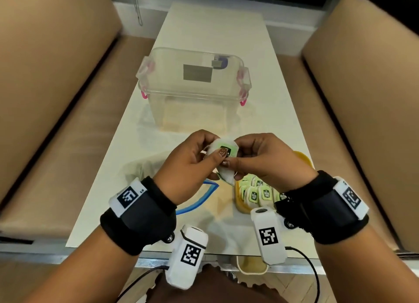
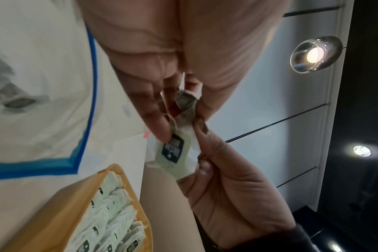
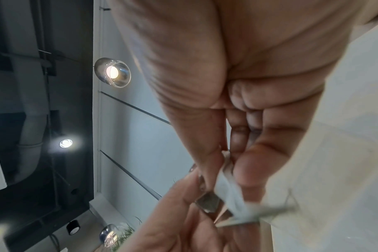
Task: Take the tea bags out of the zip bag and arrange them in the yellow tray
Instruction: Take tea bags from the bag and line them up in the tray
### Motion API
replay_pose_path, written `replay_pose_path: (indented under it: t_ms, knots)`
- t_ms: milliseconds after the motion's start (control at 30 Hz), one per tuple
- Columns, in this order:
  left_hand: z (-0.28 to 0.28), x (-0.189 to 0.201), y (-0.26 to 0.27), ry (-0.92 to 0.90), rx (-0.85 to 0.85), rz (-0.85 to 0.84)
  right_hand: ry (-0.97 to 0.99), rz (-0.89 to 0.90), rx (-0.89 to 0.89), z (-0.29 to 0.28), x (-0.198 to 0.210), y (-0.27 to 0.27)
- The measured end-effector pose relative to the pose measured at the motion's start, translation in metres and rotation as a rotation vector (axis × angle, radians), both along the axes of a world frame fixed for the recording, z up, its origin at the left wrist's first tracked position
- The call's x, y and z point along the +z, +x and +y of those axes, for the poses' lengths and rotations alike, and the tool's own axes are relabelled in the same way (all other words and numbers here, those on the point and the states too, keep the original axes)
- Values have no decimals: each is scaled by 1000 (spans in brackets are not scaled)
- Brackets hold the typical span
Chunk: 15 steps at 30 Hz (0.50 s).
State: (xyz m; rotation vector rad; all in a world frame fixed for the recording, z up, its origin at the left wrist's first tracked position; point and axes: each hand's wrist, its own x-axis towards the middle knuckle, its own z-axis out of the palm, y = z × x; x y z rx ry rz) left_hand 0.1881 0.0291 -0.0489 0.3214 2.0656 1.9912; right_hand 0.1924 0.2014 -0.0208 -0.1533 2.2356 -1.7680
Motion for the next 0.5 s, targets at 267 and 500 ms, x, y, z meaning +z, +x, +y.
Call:
replay_pose_path:
  t_ms: [267,500]
  knots:
    - [21,-3,0,178,201,-99,35,37,-23,10,-2,9]
    - [20,-3,1,206,247,-110,68,121,-134,14,-6,11]
